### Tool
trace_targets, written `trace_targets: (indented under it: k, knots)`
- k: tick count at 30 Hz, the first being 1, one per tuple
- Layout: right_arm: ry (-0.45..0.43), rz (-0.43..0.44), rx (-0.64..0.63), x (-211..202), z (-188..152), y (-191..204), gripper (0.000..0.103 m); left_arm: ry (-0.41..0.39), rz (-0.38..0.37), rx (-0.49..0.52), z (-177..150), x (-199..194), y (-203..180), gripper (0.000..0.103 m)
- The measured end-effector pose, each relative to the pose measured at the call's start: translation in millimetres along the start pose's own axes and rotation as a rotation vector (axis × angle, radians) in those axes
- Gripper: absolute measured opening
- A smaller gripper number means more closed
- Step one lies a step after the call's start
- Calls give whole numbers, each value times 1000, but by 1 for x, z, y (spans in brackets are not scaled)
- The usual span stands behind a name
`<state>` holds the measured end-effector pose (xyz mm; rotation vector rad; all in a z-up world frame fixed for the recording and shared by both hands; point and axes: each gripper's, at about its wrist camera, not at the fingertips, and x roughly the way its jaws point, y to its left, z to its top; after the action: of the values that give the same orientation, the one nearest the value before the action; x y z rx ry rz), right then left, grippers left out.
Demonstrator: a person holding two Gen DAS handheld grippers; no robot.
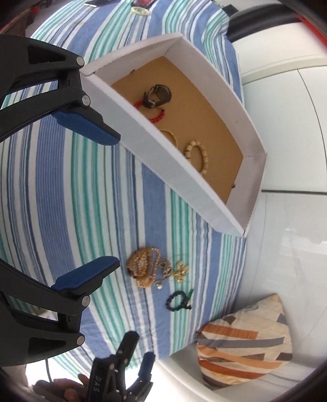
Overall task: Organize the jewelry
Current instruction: 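Lift both open grippers out of the box, then move both grippers over the remaining jewelry pile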
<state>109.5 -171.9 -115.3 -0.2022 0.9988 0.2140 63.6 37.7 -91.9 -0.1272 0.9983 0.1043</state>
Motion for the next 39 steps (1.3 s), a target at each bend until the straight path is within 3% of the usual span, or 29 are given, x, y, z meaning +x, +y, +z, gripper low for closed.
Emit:
trace_targets:
  k: [4, 9, 15, 17, 20, 33, 36, 39]
  knots:
    - [12, 36, -35, 0, -17, 9, 87, 9, 33, 31, -13, 2, -14, 91]
    - [17, 37, -94, -8, -17, 7, 87, 29, -14, 15, -16, -2, -14, 91]
    - [-17, 14, 30, -21, -14, -13, 87, 64, -40, 29, -9, -6, -6, 91]
    - [-22, 9, 47, -23, -14, -17, 87, 65, -32, 23, -8, -6, -4, 97]
    - [-19, -11, 66, -24, -14, -25, 87, 59, -3, 24, -9, -3, -6, 99]
    - [-83, -116, 94, -48, -11, -42, 87, 69, -31, -20, -5, 9, 10, 99]
    - [-94, -157, 112, -56, -21, -51, 87, 94, -27, -35, -7, 19, 15, 99]
    - [-42, -178, 129, -49, -37, -62, 87, 148, -29, -41, -7, 32, 13, 99]
